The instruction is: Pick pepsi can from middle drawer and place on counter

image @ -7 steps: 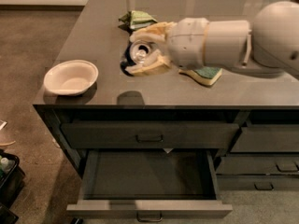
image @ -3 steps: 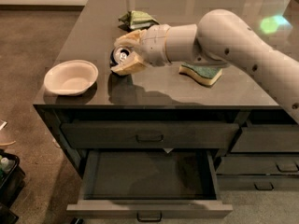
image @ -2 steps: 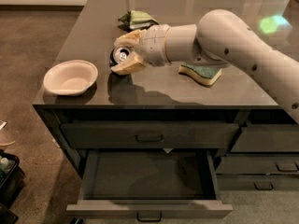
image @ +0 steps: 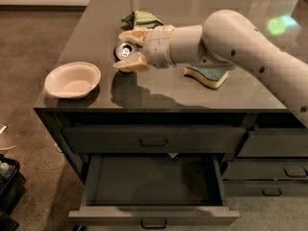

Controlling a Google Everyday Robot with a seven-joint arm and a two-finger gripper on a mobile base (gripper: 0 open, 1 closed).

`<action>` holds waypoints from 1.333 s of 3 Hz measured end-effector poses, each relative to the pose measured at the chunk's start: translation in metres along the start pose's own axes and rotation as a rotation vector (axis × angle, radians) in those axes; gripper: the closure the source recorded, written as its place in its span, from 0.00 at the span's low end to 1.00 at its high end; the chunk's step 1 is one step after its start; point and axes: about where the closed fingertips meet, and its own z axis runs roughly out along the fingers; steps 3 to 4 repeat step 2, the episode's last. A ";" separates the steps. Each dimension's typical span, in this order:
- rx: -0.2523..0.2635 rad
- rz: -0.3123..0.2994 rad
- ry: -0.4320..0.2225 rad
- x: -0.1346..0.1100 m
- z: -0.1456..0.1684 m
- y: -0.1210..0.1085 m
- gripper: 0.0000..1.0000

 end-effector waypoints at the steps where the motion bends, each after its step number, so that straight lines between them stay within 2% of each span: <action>1: 0.000 0.000 0.000 0.000 0.000 0.000 0.00; 4: 0.000 0.000 0.000 0.000 0.000 0.000 0.00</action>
Offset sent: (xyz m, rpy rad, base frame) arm 0.0000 0.0000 0.0000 0.0000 0.0000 0.0000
